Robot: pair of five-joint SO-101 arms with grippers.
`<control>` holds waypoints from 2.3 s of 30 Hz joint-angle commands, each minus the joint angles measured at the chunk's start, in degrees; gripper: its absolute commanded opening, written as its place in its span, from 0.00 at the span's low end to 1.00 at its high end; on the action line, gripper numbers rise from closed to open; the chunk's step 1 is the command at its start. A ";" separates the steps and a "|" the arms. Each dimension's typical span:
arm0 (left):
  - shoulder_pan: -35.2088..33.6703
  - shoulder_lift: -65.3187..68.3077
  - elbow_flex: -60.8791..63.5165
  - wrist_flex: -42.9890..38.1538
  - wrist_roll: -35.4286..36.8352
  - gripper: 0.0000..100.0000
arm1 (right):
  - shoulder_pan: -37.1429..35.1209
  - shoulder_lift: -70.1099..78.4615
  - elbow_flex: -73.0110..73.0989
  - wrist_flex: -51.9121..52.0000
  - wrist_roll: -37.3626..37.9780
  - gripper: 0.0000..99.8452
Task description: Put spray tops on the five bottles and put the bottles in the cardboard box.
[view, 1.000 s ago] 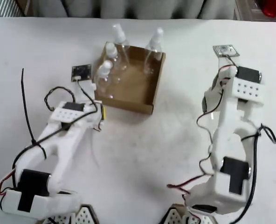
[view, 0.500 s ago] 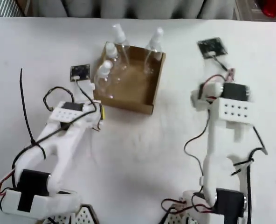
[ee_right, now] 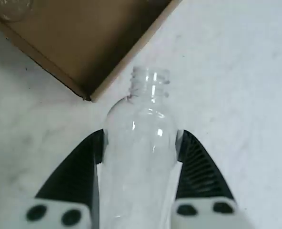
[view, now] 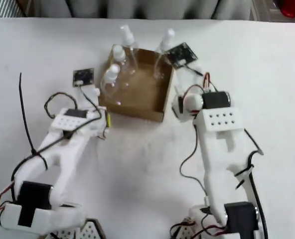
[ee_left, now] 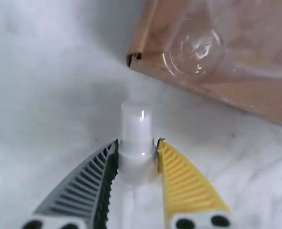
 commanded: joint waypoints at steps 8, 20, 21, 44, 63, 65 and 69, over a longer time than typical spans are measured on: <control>-0.48 -2.59 -0.44 -1.58 -0.53 0.02 | 0.84 -2.51 1.23 -4.00 -1.85 0.02; -0.48 -2.59 -0.70 -1.67 -0.53 0.02 | -3.82 -14.37 12.84 -11.38 -8.44 0.02; -0.48 -2.59 -0.62 -1.67 -0.53 0.02 | -4.18 -16.31 15.21 -14.02 -9.76 0.02; -0.57 -2.59 -0.44 -1.67 -0.53 0.02 | -4.00 -24.31 32.62 -29.93 -13.10 0.02; -0.57 -2.59 -0.44 -1.67 -0.53 0.02 | 1.63 -49.10 53.54 -64.13 -13.19 0.02; -0.57 -2.59 -0.44 -1.67 -0.53 0.02 | 1.63 -51.56 55.56 -67.38 -13.27 0.02; -0.57 -2.59 -0.44 -1.49 -0.53 0.02 | 1.63 -54.99 56.70 -70.02 -21.01 0.02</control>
